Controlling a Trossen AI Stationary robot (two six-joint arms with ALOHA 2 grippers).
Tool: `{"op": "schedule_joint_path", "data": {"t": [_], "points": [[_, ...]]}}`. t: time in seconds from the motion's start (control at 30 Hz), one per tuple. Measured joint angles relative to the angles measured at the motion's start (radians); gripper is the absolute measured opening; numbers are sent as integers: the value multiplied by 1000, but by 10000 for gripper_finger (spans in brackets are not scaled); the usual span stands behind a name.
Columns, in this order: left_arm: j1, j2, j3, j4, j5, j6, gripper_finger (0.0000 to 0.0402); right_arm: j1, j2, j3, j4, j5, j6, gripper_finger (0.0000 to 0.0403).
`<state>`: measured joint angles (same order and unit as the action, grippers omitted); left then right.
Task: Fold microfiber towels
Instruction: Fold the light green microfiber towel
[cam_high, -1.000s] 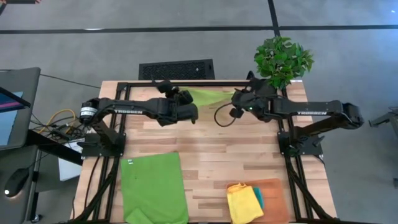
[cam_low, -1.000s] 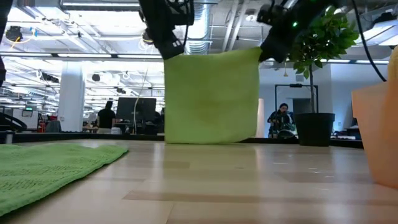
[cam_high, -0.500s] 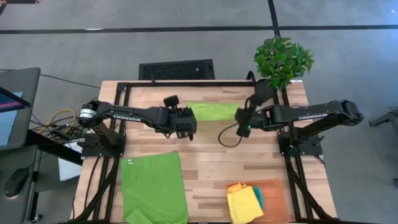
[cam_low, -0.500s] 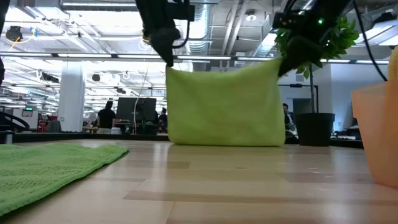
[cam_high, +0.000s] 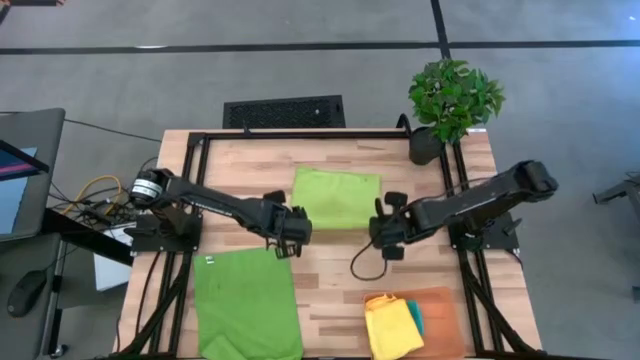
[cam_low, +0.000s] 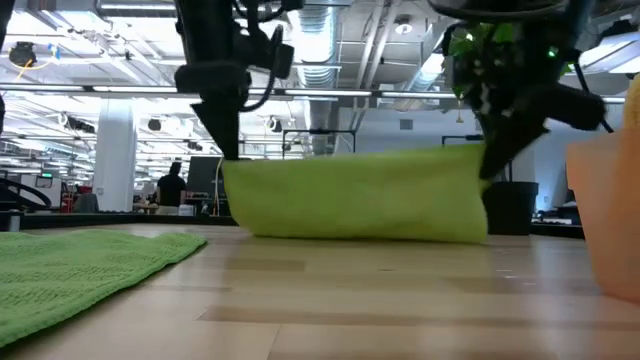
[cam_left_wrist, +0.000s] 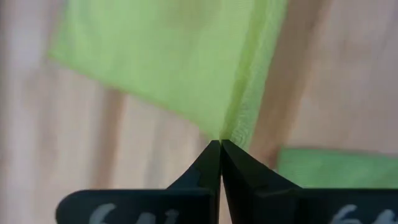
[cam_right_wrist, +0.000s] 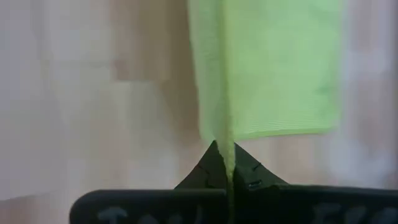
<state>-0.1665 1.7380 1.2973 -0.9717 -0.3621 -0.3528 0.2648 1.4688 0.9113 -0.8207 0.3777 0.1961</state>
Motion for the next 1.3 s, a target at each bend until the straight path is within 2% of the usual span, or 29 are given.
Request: {"op": "schedule_joint_path", "data": {"t": [0.2, 0.4, 0.7, 0.97, 1.07, 1.3], "points": [[-45, 2, -114, 143, 101, -15, 0, 59, 114, 0, 75, -140, 41, 5], [-55, 2, -143, 145, 69, -44, 0, 76, 205, 0, 153, -163, 43, 6], [7, 2, -144, 180, -76, -77, 0, -18, 239, 0, 143, 16, 84, 6], [100, 2, -144, 182, -190, -104, 0, -122, 224, 0, 40, 158, 84, 7], [138, 2, -144, 188, -201, -104, 0, -167, 233, 1, 49, 203, 54, 7], [225, 10, -143, 244, -198, -80, 0, -269, 233, 0, 105, 234, -61, 7]]}}
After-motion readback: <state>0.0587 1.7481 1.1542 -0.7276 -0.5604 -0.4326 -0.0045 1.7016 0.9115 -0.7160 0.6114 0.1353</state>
